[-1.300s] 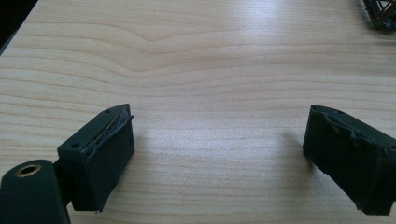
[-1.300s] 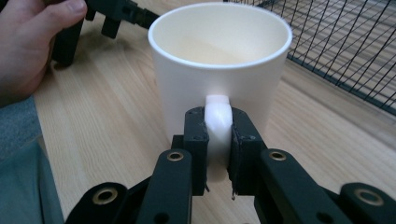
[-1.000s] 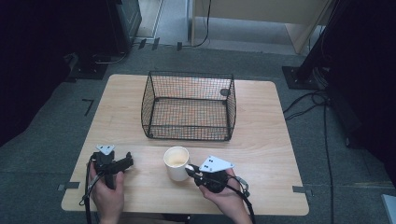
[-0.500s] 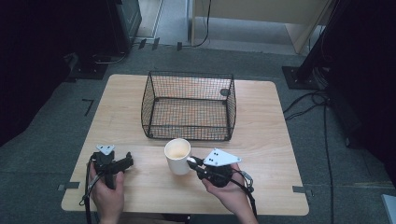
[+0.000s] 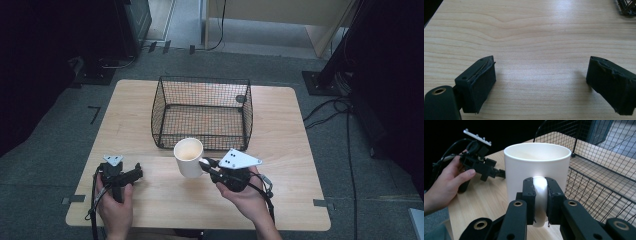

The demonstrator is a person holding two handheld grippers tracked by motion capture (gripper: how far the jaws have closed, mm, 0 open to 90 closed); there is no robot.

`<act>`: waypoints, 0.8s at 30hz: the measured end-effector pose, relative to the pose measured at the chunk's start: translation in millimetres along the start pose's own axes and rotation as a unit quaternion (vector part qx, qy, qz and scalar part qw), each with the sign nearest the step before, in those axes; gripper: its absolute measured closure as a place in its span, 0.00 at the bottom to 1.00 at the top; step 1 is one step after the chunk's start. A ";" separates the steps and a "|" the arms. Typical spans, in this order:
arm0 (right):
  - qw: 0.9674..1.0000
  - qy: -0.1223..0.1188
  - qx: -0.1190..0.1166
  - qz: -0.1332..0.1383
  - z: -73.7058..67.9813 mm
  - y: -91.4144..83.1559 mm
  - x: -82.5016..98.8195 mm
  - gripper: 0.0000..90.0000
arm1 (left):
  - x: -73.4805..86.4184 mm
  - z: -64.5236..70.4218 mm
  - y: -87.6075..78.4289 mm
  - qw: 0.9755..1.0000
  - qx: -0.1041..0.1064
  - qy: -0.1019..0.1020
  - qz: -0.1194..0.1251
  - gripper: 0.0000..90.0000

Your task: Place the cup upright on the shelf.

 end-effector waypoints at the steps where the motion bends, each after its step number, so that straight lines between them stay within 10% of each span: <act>1: 1.000 -0.001 0.001 0.002 0.6 -0.3 -2.3 0.90 | 0.0 0.0 0.0 1.000 0.000 0.000 0.000 0.10; 24: 0.999 -0.009 0.022 0.032 23.3 2.1 -44.9 0.90 | -0.1 0.0 0.1 1.000 0.000 0.000 0.001 0.10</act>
Point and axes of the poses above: each handheld gripper's, and its own axes: y roughly forward along the jaws, x roughly out of its underside, z roughly to its right, the point moved 3 cm from there along y, roughly forward along the jaws, and after that the axes turned 1 degree about x, right-handed, at the moved point
